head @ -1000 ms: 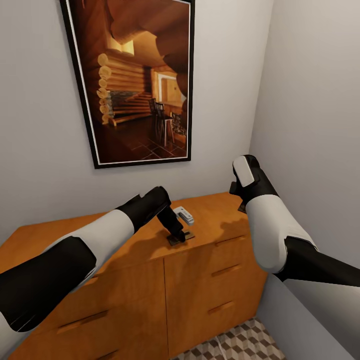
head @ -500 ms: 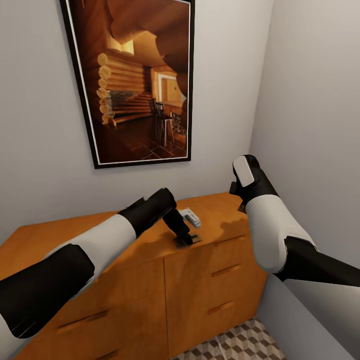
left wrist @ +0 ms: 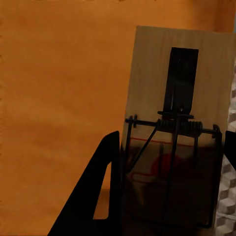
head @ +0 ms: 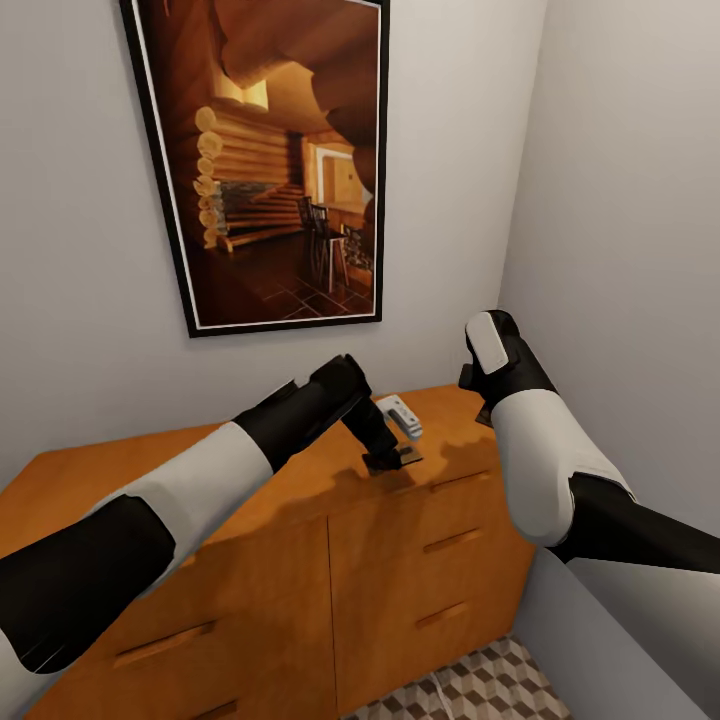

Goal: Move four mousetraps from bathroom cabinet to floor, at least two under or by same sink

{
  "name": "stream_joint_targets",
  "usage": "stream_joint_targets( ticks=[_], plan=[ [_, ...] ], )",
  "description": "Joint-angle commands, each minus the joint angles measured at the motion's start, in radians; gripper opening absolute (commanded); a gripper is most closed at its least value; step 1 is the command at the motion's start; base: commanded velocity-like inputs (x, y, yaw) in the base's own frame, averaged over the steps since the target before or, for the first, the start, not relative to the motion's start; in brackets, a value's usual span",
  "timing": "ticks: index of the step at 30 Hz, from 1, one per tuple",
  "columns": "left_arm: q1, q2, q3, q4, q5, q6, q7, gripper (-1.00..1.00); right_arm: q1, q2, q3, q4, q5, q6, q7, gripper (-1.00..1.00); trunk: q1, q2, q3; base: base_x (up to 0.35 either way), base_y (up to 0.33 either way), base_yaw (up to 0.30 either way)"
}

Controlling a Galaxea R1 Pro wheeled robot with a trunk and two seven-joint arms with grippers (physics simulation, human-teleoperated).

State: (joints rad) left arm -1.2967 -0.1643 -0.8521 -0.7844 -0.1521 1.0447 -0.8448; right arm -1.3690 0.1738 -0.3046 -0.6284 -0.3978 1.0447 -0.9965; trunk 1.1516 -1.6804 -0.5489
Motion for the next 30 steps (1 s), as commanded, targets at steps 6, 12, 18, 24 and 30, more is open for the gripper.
stream_joint_targets(
  ticks=[6, 12, 18, 24, 30],
  plan=[
    [-0.001, 0.015, 0.116, -0.003, -0.062, 0.002, 0.001, -1.00, -0.001, 0.001, -0.002, -0.001, -0.013, 0.002, -0.002, -1.00, 0.000, -0.001, -0.001, 0.000, 0.000, 0.000],
    [-0.001, 0.026, 0.471, -0.004, -0.216, 0.002, 0.101, -1.00, -0.001, 0.001, -0.001, 0.001, -0.013, 0.002, 0.041, -1.00, 0.000, -0.001, -0.001, 0.000, 0.000, 0.000],
    [-0.001, 0.024, 0.792, -0.019, -0.430, 0.002, 0.147, -1.00, -0.001, 0.001, -0.001, 0.001, -0.011, 0.002, 0.110, -1.00, 0.000, -0.001, -0.001, 0.000, 0.000, 0.000],
    [-0.001, 0.020, 0.875, -0.066, -0.558, 0.002, 0.152, -1.00, -0.001, 0.001, -0.001, 0.001, -0.010, 0.002, 0.147, -1.00, 0.000, -0.001, -0.001, 0.000, 0.000, 0.000],
    [-0.001, 0.013, 0.913, -0.129, -0.582, 0.002, 0.154, -1.00, -0.001, 0.001, 0.000, 0.002, -0.010, 0.002, 0.152, -1.00, 0.000, -0.001, -0.001, 0.000, 0.000, 0.000]
  ],
)
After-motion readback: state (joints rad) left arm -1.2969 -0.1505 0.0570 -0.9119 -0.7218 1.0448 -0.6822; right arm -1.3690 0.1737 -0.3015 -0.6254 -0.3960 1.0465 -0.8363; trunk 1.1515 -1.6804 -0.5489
